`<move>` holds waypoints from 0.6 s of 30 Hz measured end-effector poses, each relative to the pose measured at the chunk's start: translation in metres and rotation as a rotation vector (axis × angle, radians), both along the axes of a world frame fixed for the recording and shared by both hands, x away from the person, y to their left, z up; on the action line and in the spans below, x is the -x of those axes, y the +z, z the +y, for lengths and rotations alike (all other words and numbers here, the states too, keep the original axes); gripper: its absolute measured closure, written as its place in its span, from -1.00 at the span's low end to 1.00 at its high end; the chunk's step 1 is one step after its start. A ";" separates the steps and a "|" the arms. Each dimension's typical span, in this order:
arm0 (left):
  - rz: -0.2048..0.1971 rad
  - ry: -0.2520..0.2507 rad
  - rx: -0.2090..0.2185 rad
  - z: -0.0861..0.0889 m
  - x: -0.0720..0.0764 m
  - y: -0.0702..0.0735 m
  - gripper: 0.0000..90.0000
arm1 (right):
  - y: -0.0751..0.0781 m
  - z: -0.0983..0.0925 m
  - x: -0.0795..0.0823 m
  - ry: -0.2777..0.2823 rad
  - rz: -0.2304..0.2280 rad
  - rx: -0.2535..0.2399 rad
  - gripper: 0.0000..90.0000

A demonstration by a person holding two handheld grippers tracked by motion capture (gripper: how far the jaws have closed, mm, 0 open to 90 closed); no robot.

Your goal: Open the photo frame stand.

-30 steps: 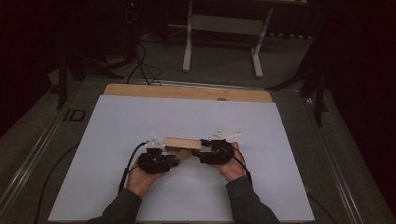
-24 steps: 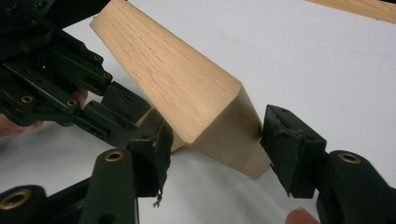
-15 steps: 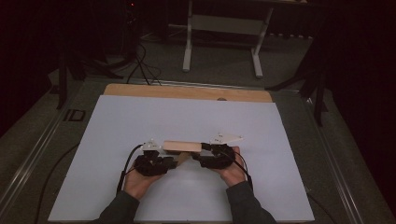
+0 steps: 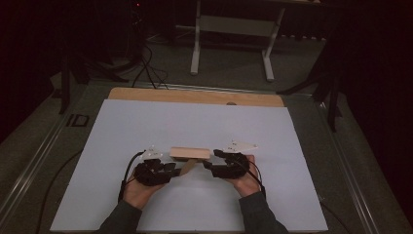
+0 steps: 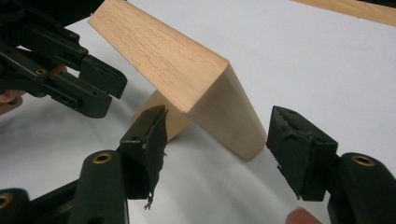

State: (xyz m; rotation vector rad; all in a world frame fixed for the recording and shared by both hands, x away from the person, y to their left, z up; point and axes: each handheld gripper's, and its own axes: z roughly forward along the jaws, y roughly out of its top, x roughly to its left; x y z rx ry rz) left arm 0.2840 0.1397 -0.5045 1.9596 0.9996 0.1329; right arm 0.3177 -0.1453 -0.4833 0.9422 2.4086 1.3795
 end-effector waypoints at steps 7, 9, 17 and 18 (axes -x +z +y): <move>-0.024 0.003 -0.011 0.001 0.003 0.004 0.38 | 0.001 -0.003 0.001 0.004 -0.013 0.014 -0.18; -0.037 0.007 -0.012 0.002 0.004 0.006 0.38 | 0.001 -0.003 0.001 0.004 -0.012 0.016 -0.18; -0.075 0.013 -0.023 0.004 0.006 0.012 0.38 | -0.002 -0.005 0.000 0.008 -0.010 0.028 -0.18; -0.079 0.017 -0.022 0.004 0.007 0.013 0.38 | -0.002 -0.005 0.000 0.008 -0.008 0.028 -0.18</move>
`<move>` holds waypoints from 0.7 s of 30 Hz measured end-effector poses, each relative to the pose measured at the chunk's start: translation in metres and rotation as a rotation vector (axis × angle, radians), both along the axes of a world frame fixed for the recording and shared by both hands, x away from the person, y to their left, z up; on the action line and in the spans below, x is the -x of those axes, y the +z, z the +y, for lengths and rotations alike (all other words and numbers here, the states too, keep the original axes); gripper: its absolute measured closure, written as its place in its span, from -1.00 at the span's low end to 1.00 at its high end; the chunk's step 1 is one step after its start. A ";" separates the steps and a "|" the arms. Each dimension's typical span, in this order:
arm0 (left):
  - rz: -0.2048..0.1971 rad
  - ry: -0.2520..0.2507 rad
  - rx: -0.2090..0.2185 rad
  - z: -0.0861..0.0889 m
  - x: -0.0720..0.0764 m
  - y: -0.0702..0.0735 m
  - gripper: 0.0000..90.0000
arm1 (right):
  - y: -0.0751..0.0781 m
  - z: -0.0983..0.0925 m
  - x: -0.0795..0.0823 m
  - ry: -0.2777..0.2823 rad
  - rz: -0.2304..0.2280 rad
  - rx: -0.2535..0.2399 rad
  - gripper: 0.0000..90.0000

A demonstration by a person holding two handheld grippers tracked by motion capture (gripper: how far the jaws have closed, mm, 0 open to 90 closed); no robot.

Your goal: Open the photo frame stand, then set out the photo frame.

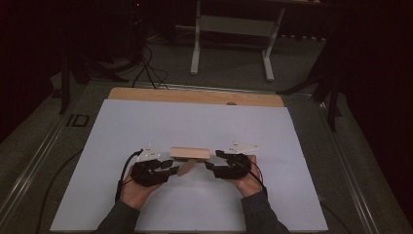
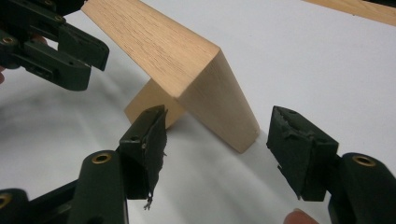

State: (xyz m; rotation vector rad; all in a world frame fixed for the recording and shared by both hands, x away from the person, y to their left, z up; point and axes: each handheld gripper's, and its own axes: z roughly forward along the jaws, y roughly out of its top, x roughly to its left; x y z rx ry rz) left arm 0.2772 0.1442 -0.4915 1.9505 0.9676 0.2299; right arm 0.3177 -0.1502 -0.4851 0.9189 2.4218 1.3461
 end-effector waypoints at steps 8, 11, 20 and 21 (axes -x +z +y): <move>-0.020 0.002 0.002 0.002 0.002 0.005 0.38 | -0.001 -0.002 0.000 0.006 0.001 0.013 -0.18; -0.025 0.002 0.004 0.002 0.002 0.006 0.38 | -0.001 -0.005 -0.001 0.018 0.008 0.010 -0.18; -0.049 0.004 -0.006 0.001 0.004 0.011 0.40 | -0.001 -0.014 -0.004 0.035 0.019 0.002 -0.09; -0.052 0.006 -0.009 0.001 0.004 0.011 0.41 | -0.001 -0.015 -0.004 0.031 0.022 -0.002 -0.07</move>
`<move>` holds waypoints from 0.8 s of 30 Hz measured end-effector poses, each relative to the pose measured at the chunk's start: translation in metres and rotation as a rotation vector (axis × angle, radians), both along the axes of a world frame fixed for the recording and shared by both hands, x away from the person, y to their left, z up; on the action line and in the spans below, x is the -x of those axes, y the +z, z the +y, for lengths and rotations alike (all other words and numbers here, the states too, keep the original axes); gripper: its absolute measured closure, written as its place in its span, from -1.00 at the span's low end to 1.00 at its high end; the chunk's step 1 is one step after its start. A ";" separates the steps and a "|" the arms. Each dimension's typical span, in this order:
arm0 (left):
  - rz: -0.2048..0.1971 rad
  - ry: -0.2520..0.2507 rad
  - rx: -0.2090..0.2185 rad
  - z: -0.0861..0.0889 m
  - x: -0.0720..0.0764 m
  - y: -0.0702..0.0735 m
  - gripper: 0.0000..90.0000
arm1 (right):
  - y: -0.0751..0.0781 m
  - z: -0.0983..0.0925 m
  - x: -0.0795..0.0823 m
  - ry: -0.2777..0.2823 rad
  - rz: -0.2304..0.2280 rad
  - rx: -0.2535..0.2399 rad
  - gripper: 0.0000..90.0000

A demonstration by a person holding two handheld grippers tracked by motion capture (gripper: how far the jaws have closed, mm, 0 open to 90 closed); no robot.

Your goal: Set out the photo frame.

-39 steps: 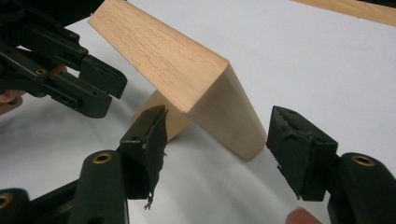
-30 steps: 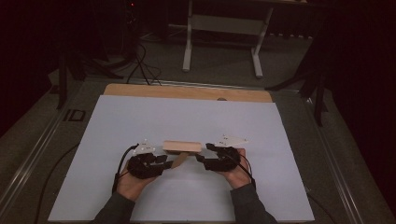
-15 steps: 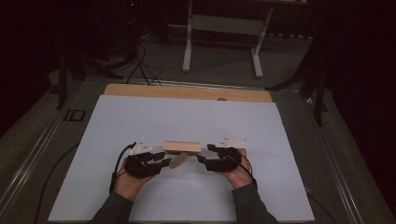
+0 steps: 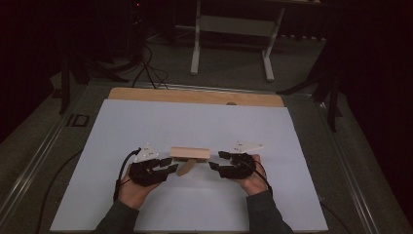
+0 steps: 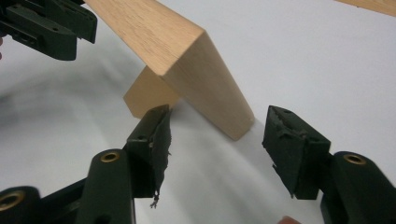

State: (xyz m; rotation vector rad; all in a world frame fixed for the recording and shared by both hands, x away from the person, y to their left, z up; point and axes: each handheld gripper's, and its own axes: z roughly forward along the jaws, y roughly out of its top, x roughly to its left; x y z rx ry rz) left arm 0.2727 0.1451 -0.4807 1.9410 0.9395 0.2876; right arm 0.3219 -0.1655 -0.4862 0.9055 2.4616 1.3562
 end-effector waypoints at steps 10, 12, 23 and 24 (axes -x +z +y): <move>-0.010 0.021 -0.029 -0.003 -0.002 -0.001 0.62 | 0.000 -0.009 -0.006 -0.076 -0.001 -0.026 0.30; -0.013 0.027 -0.040 -0.005 -0.003 -0.002 0.65 | 0.000 -0.008 -0.007 -0.085 -0.001 -0.036 0.39; -0.016 0.048 -0.070 -0.011 -0.009 -0.004 0.98 | -0.010 0.001 -0.022 -0.207 0.027 -0.098 0.99; -0.015 0.047 -0.070 -0.012 -0.009 -0.004 0.98 | -0.011 0.003 -0.022 -0.205 0.029 -0.096 0.99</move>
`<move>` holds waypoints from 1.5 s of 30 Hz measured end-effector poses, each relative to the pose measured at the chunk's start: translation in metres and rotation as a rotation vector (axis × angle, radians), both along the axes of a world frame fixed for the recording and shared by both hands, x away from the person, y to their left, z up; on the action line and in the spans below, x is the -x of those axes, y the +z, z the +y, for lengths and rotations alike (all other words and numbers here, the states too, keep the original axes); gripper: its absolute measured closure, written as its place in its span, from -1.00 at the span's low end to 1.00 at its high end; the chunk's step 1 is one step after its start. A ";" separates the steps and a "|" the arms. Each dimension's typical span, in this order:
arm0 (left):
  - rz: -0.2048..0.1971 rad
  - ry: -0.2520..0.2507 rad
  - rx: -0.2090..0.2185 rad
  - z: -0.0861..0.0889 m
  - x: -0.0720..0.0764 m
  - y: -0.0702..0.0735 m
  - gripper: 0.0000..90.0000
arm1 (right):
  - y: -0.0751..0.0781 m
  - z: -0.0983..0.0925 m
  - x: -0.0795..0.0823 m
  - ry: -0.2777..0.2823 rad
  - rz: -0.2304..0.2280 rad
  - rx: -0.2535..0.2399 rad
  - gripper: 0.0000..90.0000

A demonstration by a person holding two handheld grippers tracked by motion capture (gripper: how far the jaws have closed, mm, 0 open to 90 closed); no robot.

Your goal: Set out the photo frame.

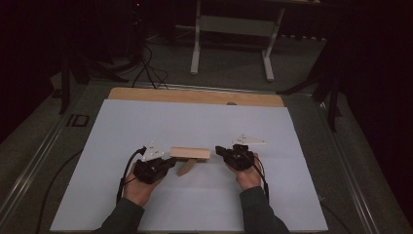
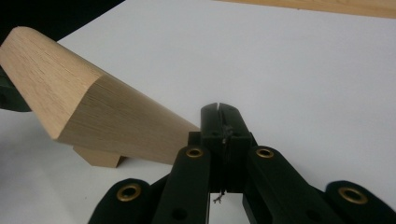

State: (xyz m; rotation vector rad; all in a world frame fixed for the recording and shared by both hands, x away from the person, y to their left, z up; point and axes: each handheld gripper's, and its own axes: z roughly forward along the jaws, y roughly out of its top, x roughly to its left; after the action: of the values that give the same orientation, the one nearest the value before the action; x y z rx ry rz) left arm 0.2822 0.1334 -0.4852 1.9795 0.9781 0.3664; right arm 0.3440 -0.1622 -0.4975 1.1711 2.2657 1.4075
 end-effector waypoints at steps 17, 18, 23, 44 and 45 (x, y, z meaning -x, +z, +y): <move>0.007 0.000 -0.008 -0.007 -0.006 -0.002 0.99 | 0.005 0.019 -0.006 0.040 0.011 -0.063 0.99; 0.009 0.001 -0.010 -0.007 -0.007 -0.002 0.99 | 0.005 0.019 -0.006 0.041 0.012 -0.059 0.99; 0.008 0.001 -0.011 -0.010 -0.008 0.000 0.99 | 0.006 0.021 -0.004 0.058 0.004 -0.042 0.99; -0.002 -0.028 -0.023 -0.025 -0.009 0.001 0.99 | 0.009 0.028 0.013 0.127 -0.028 0.023 0.99; -0.003 -0.030 -0.025 -0.026 -0.009 0.001 0.99 | 0.009 0.028 0.013 0.131 -0.029 0.022 0.99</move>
State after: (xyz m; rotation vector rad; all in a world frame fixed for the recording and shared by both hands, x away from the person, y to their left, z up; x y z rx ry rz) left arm 0.2912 0.1079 -0.4846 2.0137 0.9456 0.3666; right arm 0.3308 -0.1344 -0.4883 1.0061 2.3698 1.4309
